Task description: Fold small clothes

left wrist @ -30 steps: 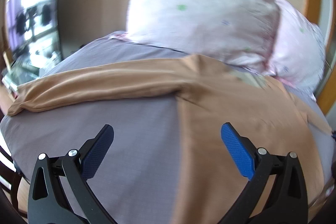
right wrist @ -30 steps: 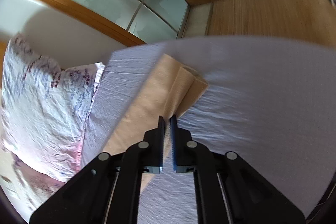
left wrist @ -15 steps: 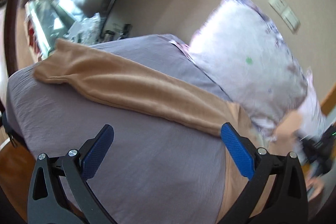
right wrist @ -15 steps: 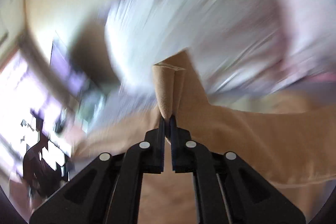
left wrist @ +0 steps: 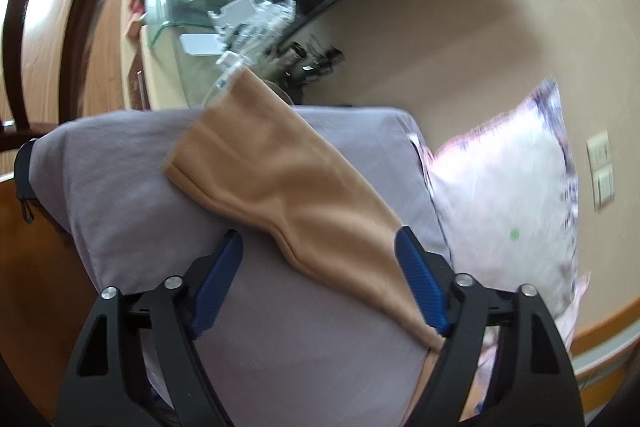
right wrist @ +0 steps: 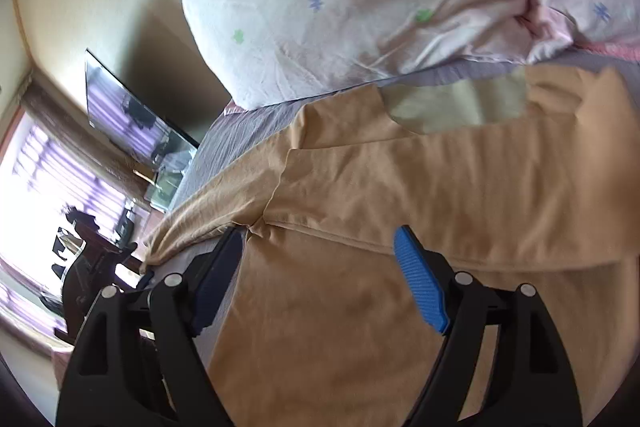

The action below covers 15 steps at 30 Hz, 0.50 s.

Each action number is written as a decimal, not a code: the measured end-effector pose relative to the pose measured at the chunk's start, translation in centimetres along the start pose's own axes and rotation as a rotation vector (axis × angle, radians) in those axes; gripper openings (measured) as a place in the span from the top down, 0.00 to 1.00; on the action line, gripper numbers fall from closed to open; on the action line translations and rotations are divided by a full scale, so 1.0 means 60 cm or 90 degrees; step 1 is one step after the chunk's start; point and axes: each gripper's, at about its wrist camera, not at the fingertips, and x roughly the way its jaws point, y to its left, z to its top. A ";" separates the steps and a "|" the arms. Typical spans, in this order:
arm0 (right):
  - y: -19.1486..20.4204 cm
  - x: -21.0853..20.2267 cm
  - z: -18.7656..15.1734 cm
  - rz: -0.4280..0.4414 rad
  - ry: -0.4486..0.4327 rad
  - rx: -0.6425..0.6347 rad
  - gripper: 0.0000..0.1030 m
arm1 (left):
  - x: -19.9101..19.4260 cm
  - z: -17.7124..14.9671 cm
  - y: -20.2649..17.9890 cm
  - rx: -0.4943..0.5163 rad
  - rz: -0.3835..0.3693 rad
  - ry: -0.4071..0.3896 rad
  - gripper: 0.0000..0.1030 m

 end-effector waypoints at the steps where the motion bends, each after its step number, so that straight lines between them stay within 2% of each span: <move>1: 0.001 -0.010 -0.011 0.009 -0.001 0.006 0.24 | 0.000 0.008 0.004 -0.014 0.003 -0.001 0.26; 2: -0.003 -0.011 -0.011 0.016 -0.002 0.010 0.24 | 0.002 0.013 0.005 -0.018 0.004 0.000 0.27; 3: -0.005 -0.011 -0.012 0.023 -0.003 0.010 0.23 | 0.005 0.017 0.005 -0.019 0.005 0.001 0.33; 5: 0.000 -0.024 -0.021 0.031 -0.005 0.006 0.23 | 0.014 0.026 0.007 -0.015 0.023 0.003 0.58; 6: -0.004 -0.030 -0.024 0.037 -0.005 0.004 0.23 | 0.024 0.030 0.011 -0.019 0.028 0.010 0.87; 7: -0.004 -0.039 -0.028 0.043 -0.007 0.002 0.23 | 0.034 0.035 0.018 -0.033 0.028 0.021 0.95; 9: -0.010 -0.050 -0.028 0.050 -0.015 0.002 0.23 | 0.040 0.042 0.006 -0.019 0.034 0.016 0.96; 11: -0.026 -0.075 -0.029 0.049 -0.039 0.005 0.21 | 0.029 0.043 -0.053 0.053 0.028 -0.011 0.96; 13: -0.048 -0.100 -0.027 0.034 -0.069 0.016 0.20 | 0.019 0.025 -0.145 0.139 -0.017 -0.020 0.96; 15: -0.075 -0.121 -0.023 0.014 -0.097 0.034 0.20 | 0.023 -0.016 -0.245 0.227 -0.073 -0.001 0.96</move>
